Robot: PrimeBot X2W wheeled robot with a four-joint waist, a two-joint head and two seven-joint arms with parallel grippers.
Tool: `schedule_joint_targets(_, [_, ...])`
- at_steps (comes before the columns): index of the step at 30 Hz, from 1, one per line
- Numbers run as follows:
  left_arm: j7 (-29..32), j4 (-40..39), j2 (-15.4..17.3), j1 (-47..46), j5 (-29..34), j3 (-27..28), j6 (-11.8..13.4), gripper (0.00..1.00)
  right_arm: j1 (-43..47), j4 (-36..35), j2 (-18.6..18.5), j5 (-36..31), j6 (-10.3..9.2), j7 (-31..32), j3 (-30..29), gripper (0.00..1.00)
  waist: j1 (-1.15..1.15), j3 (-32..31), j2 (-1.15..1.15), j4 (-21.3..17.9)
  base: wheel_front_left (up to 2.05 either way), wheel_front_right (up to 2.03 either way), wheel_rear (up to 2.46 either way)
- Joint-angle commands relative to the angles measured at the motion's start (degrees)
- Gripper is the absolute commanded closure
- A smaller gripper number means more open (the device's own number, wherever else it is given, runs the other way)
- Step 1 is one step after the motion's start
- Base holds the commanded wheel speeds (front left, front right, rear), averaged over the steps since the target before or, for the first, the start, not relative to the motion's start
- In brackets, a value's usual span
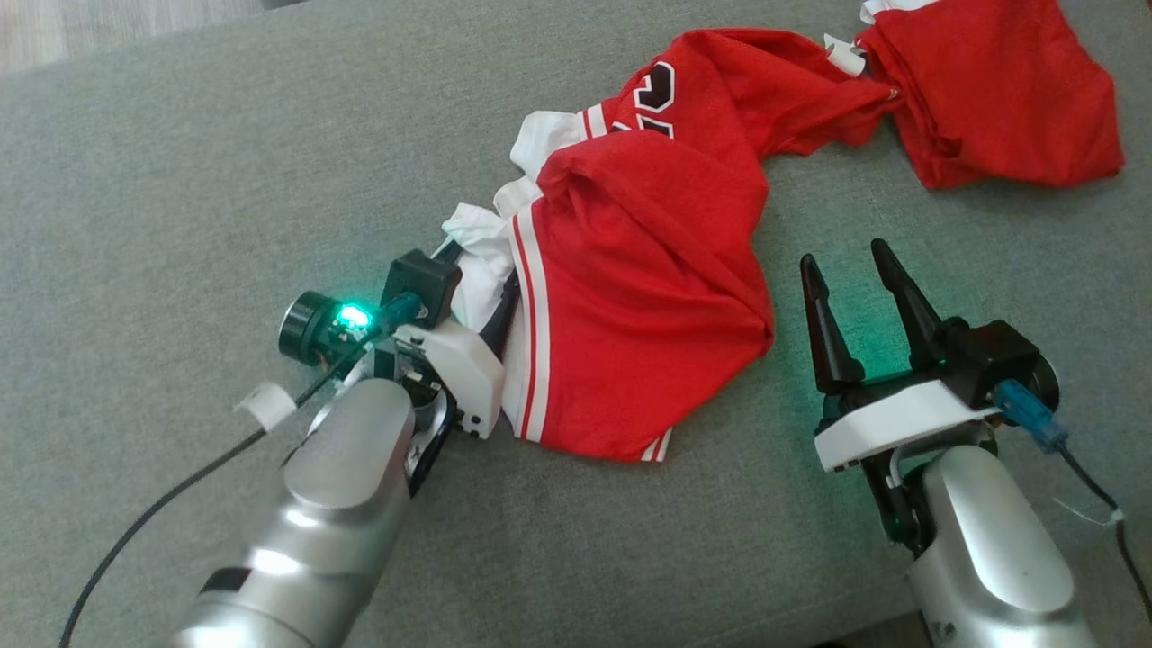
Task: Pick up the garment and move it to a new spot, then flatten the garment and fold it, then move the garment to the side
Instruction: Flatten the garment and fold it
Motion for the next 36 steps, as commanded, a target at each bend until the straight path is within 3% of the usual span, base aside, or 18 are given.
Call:
schedule_joint_targets(1, [1.8,1.2,1.0,0.2,-0.6,0.8,0.0,0.00,-1.8,-1.4,0.4,0.3,-0.04,-0.7,1.1,0.00,0.00,-0.1,0.00,0.0,0.00,0.00,0.00])
schedule_joint_targets(3, [3.0,2.1,1.0,0.2,-0.7,0.3,-0.2,0.91,-1.8,-1.0,0.4,0.4,-0.04,-0.8,1.0,0.00,0.00,-0.4,0.00,0.2,0.00,0.00,0.00])
schedule_joint_targets(4, [3.3,2.3,1.0,0.3,-0.7,0.1,-0.4,1.00,-1.8,-0.9,0.4,0.4,-0.04,-0.9,0.8,0.00,0.00,-0.5,0.00,0.3,0.00,0.00,0.00])
schedule_joint_targets(6, [3.2,2.4,1.4,0.3,-0.7,-0.2,-0.5,1.00,-1.9,-0.7,0.4,0.3,-0.04,-1.0,0.7,0.00,0.00,-0.9,0.00,0.6,0.00,0.00,0.00])
schedule_joint_targets(16, [-9.2,-4.8,6.9,-5.5,0.6,2.4,2.9,1.00,-2.2,0.3,0.4,1.1,-0.04,-1.3,1.2,0.00,0.00,-4.1,0.00,2.4,0.00,0.00,0.00])
schedule_joint_targets(28, [-13.2,-15.4,14.8,-23.9,7.2,3.2,4.3,1.00,-3.0,1.4,0.4,3.6,-0.04,-1.4,3.3,0.00,0.00,-5.4,0.00,3.1,0.00,0.00,0.00])
schedule_joint_targets(36, [-13.6,-19.7,19.7,-24.0,13.6,-2.4,2.2,1.00,-2.5,0.9,0.4,4.6,-0.04,-1.4,3.4,0.00,0.00,-5.7,0.00,4.8,0.00,0.00,0.00])
